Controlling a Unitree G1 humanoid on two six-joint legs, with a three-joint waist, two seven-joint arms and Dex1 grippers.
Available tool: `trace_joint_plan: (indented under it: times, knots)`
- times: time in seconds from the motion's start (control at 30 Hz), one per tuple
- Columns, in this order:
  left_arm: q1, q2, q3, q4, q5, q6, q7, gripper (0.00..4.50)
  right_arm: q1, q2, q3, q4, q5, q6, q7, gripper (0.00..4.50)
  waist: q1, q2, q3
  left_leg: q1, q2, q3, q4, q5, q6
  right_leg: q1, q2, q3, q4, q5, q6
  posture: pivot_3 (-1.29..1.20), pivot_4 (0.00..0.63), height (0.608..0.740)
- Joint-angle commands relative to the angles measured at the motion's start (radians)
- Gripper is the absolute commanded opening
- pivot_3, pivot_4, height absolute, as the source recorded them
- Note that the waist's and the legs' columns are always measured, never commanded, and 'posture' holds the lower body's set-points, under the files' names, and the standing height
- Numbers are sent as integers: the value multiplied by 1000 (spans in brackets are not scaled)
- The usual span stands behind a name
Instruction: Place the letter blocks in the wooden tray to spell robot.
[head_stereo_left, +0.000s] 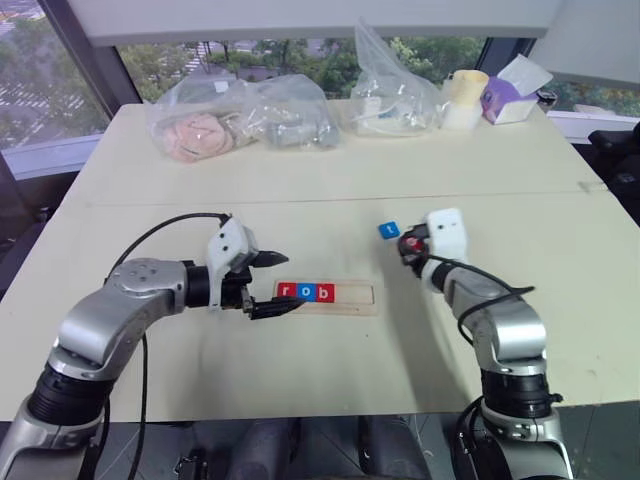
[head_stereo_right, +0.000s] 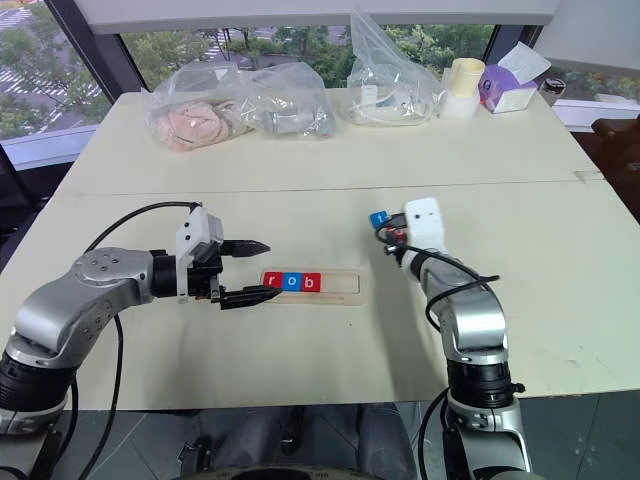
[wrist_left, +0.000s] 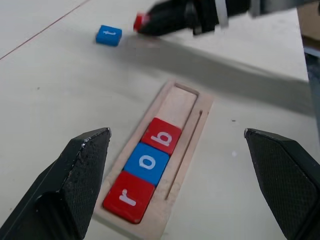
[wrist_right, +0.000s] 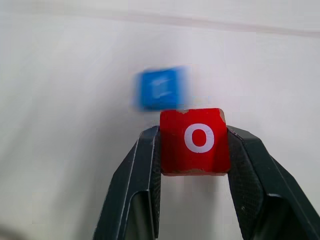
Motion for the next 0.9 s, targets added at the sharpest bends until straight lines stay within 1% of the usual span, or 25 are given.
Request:
trace_joint_plan:
  times: [0.03, 0.17, 0.3, 0.43, 0.5, 0.57, 0.63, 0.67, 0.7, 0.73, 0.77, 0.8, 0.83, 0.87, 0.9]
  knots:
    - [-22, 3, -47, -17, 36, -46, -27, 4500, 88, 44, -9, -195, 2, 134, -53, 1202, -1, 0, 0, 0, 0, 0, -1, 0, 0, 0, 0, 0, 0, 0, 0, 0, 150, 740]
    - [-41, -5, -103, 10, 81, -89, -56, 4500, 164, 140, -26, -324, 0, 251, -111, 1202, -7, 1, 0, 0, 1, 1, -2, 0, 0, -1, 0, 0, 0, -2, -3, 0, 150, 740]
    - [-56, -39, -134, 57, 110, -123, -67, 4500, 178, 184, -36, -334, -8, 277, -140, 1202, -5, 1, 0, 0, 1, 0, -1, 0, 0, -2, 1, 0, 0, -1, -4, 0, 150, 740]
    - [-54, -58, -145, 77, 128, -138, -74, 4500, 182, 212, -7, -338, -22, 289, -174, 1202, -5, 1, 0, 0, 1, 0, -1, 0, 0, -2, 1, 0, -1, -1, -5, 0, 150, 740]
    - [-52, -63, -143, 72, 130, -134, -73, 4500, 195, 215, 7, -335, -13, 287, -166, 2280, -5, 1, 0, 0, 1, 0, -2, 0, 0, -2, 0, 0, -1, -1, -4, 0, 150, 740]
    - [-49, -66, -140, 62, 129, -122, -71, 4500, 202, 206, 9, -324, -14, 284, -163, 3148, -5, 1, 0, 0, 1, 0, -2, 0, 0, -2, 0, 0, -1, -1, -4, 0, 150, 740]
    - [-50, -65, -134, 49, 125, -108, -70, 4500, 198, 186, 7, -321, -16, 279, -156, 4236, -5, 1, 0, 0, 1, 0, -2, 0, 0, -2, 1, 0, -2, -1, -4, 0, 150, 740]
    - [-52, -64, -132, 46, 122, -103, -71, 4500, 196, 177, 6, -323, -16, 273, -151, 4429, -4, 1, 0, 0, 1, 0, -2, 0, 0, -2, 1, 0, -2, -1, -4, 0, 150, 740]
    - [-56, -62, -126, 43, 116, -94, -72, 4500, 191, 157, 4, -324, -6, 251, -129, 4429, -3, 1, 0, 0, 1, 0, -2, 0, 0, -2, 1, 0, -2, -1, -4, 0, 150, 740]
    - [-64, -59, -112, 40, 101, -80, -75, 4500, 185, 95, 16, -316, -8, 201, -95, 4429, -3, 1, 0, 0, 0, 0, -1, 0, 0, -1, 0, 0, -2, -1, -4, 0, 150, 740]
    - [-70, -56, -101, 37, 88, -67, -80, 4500, 180, 7, 43, -297, -18, 124, -44, 4429, -3, 1, 0, 0, 0, 0, -1, 0, 0, -1, 0, 0, -2, -1, -4, 0, 150, 740]
    - [-75, -50, -92, 37, 81, -64, -88, 4500, 179, -120, 77, -254, -43, -34, 49, 4429, -3, 2, 1, -1, 0, 0, 0, 0, 0, -1, 0, 0, -2, -1, -4, 0, 150, 740]
    - [-78, -43, -90, 37, 80, -65, -97, 4500, 181, -215, 87, -205, -51, -167, 127, 4429, -4, 2, 1, -1, -1, 0, 1, 0, 0, -1, -1, 0, -2, -1, -4, 0, 150, 740]
    - [-79, -32, -94, 34, 81, -67, -108, 4500, 183, -276, 74, -153, -27, -254, 202, 4429, -6, 1, 1, -1, -1, 2, 1, 0, 0, 0, -2, 0, -3, 0, -2, 0, 150, 740]
    - [-73, -15, -102, 23, 80, -70, -127, 4500, 193, -330, 46, -95, 30, -334, 319, 4429, -6, 1, 1, -1, -1, 2, 0, 0, 0, 1, -2, 0, -5, 0, -2, 0, 150, 740]
